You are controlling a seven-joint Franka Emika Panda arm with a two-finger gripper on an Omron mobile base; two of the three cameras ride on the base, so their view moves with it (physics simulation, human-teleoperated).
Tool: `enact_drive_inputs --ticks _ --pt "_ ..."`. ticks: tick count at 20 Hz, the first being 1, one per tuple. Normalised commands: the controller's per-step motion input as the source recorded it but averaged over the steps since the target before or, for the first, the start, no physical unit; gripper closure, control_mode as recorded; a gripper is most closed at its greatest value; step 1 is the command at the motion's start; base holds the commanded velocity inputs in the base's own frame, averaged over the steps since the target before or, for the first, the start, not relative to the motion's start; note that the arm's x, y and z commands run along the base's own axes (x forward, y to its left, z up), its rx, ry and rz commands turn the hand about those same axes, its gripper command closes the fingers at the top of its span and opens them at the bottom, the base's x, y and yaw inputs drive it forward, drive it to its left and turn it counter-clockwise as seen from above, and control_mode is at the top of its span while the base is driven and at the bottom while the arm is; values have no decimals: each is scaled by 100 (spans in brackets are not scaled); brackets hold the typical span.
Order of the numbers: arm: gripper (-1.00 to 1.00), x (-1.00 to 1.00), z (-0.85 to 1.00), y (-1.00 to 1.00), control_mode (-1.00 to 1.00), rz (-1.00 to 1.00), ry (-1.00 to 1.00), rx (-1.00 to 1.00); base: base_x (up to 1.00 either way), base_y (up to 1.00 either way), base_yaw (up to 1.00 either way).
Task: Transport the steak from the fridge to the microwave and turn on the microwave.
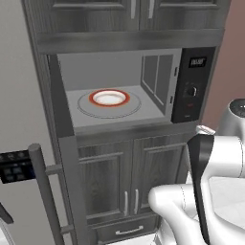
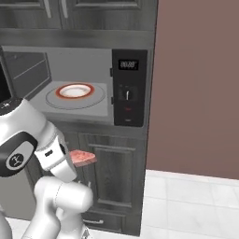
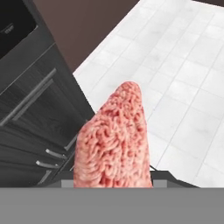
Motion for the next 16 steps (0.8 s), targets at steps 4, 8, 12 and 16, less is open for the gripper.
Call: enact_drive_inputs --ticks 4,8,12,16 --pt "100 0 0 0 100 0 0 0 30 19 4" --pt "100 0 0 0 100 0 0 0 14 17 11" --pt "100 0 0 0 100 0 0 0 1 14 14" --pt "100 0 0 0 100 0 0 0 8 15 16"
